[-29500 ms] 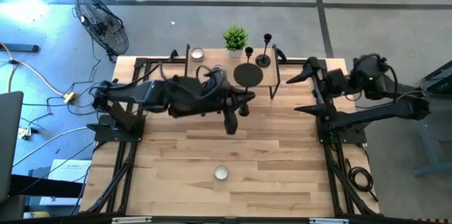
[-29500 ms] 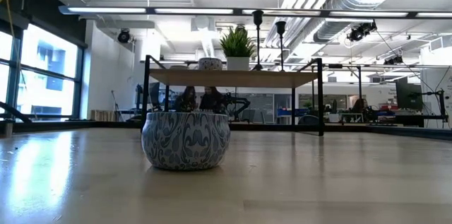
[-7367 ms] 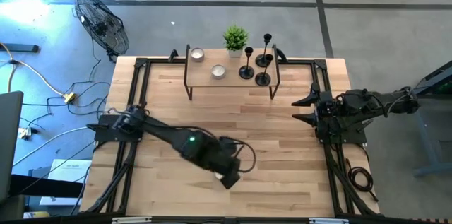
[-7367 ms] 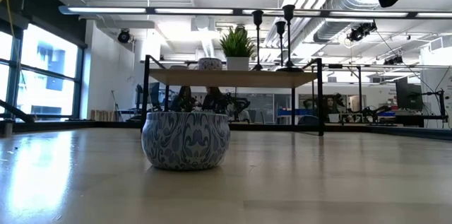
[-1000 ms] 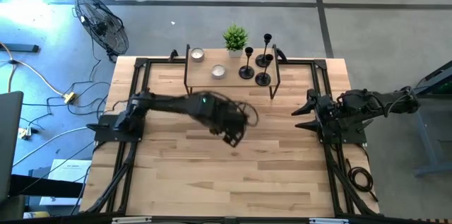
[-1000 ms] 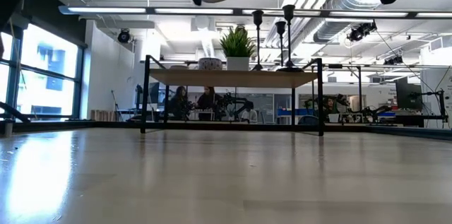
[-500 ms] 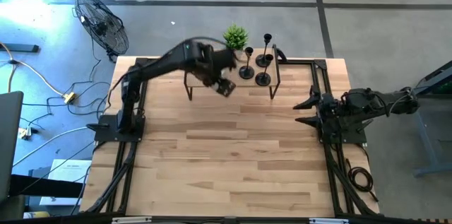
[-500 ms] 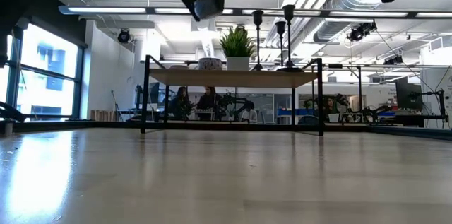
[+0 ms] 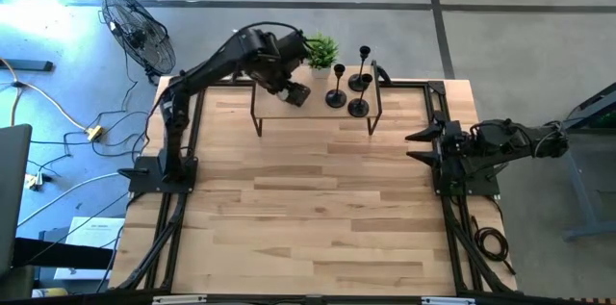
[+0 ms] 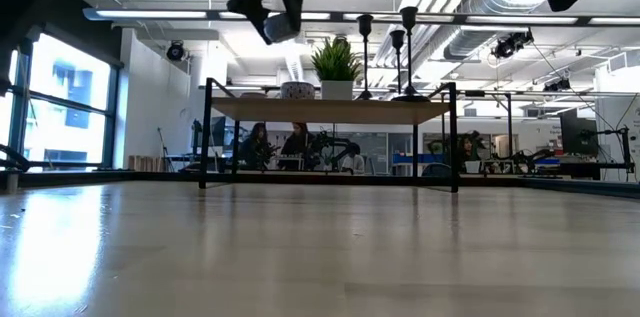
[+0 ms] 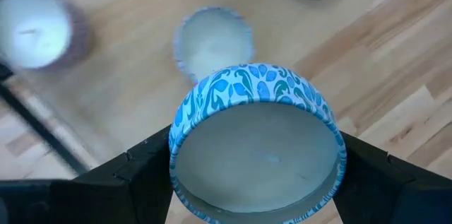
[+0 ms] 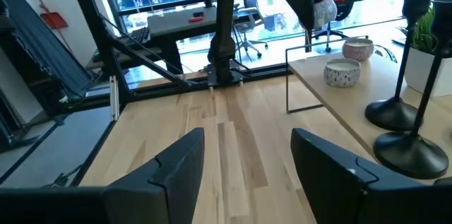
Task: Pick & Place candle stick holders
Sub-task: Put the light blue scented candle on the shelf, then return to Home Position
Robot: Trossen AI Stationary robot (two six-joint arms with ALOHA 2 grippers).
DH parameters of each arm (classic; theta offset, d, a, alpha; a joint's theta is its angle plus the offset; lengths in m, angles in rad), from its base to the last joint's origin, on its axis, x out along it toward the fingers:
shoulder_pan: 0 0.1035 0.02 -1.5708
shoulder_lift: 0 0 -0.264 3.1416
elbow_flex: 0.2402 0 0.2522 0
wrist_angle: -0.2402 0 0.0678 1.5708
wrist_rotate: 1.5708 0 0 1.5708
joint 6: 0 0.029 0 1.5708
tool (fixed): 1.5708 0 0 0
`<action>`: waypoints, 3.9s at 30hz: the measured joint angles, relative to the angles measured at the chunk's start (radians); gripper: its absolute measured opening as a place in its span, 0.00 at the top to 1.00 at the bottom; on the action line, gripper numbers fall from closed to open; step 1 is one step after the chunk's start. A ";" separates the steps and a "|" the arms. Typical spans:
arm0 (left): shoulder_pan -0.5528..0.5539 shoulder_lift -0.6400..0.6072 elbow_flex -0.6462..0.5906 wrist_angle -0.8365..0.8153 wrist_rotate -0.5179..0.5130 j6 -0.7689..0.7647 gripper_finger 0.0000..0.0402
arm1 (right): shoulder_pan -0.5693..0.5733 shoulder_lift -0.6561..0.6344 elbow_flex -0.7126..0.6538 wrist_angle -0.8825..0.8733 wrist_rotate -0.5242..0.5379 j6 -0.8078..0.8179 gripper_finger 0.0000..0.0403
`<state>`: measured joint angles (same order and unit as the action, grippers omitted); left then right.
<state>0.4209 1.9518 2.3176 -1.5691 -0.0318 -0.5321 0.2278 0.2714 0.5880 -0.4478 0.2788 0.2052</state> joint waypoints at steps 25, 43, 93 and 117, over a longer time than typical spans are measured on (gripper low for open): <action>0.040 -0.202 -0.439 0.087 0.042 -0.032 0.29 | 0.000 0.001 0.000 -0.007 0.110 -0.008 0.49; 0.109 -0.094 -0.439 0.134 0.057 0.054 0.29 | 0.000 0.004 0.000 -0.007 0.135 -0.005 0.50; 0.109 -0.067 -0.409 0.108 0.074 0.081 0.19 | 0.000 0.004 0.000 -0.018 0.141 -0.002 0.60; -0.043 -0.133 0.026 0.103 0.173 0.062 0.18 | 0.001 0.004 0.000 0.080 0.034 -0.007 0.61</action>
<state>0.3783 1.8191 2.3440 -1.4662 0.1412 -0.4699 0.2283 0.2752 0.5880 -0.3681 0.3130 0.1981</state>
